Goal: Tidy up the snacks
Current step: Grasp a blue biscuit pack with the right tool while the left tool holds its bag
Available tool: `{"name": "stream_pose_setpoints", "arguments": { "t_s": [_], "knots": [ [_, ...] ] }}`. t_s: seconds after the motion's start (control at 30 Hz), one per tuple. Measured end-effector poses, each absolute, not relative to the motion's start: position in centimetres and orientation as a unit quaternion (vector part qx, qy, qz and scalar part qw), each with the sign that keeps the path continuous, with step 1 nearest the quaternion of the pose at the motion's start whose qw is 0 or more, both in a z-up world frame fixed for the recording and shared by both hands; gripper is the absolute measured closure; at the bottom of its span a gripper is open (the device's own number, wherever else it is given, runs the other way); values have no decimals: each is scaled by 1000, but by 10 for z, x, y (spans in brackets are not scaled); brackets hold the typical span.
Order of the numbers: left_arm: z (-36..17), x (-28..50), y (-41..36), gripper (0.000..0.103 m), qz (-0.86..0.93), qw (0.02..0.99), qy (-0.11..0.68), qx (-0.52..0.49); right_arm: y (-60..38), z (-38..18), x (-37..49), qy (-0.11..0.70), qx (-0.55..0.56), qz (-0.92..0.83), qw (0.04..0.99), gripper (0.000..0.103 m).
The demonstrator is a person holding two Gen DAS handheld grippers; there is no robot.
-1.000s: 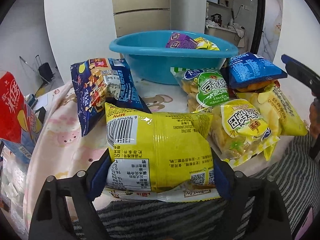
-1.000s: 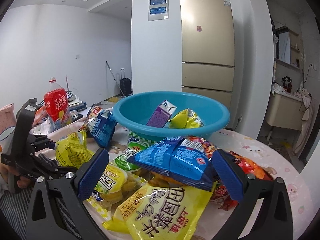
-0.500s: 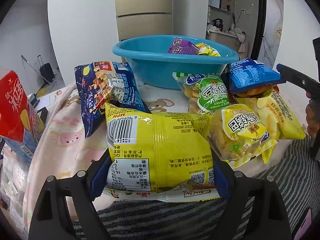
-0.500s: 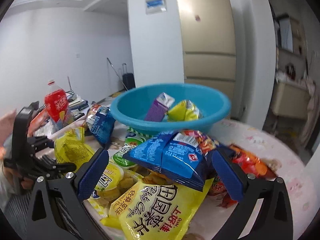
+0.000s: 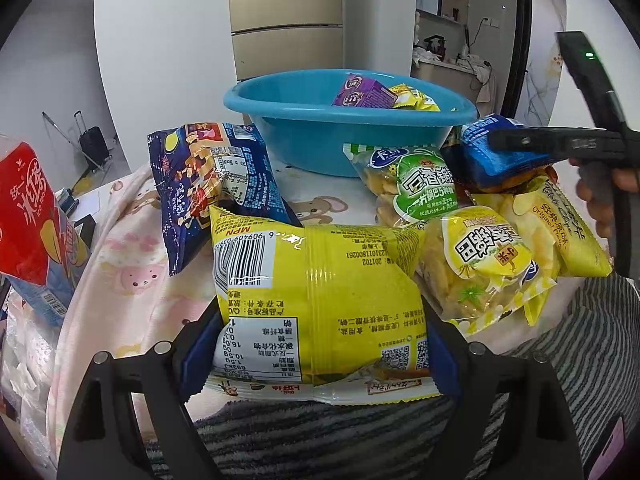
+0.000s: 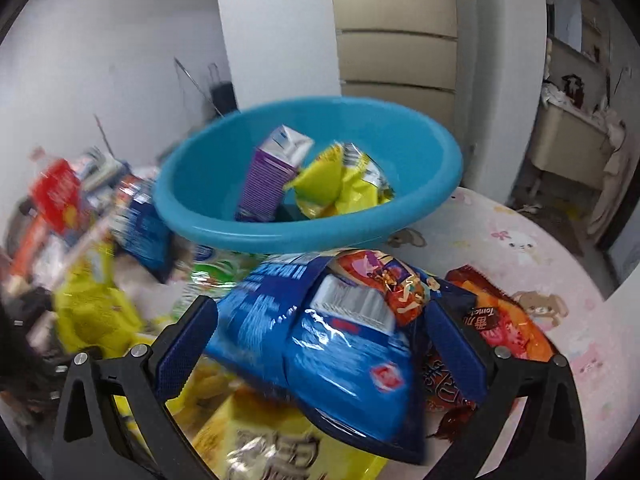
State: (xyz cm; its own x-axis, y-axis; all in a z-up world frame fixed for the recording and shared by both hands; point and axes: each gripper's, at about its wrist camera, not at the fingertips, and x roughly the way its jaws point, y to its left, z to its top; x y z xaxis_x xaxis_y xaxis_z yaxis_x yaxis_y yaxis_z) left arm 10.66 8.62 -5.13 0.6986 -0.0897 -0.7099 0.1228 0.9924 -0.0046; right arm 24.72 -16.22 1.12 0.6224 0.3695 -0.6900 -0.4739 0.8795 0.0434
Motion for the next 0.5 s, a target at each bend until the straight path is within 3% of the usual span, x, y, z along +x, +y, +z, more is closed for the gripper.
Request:
{"name": "stream_pose_setpoints", "arguments": {
  "t_s": [0.5],
  "knots": [
    [-51, 106, 84, 14, -56, 920, 387, 20, -140, -1, 260, 388, -148, 212, 885, 0]
  ]
}}
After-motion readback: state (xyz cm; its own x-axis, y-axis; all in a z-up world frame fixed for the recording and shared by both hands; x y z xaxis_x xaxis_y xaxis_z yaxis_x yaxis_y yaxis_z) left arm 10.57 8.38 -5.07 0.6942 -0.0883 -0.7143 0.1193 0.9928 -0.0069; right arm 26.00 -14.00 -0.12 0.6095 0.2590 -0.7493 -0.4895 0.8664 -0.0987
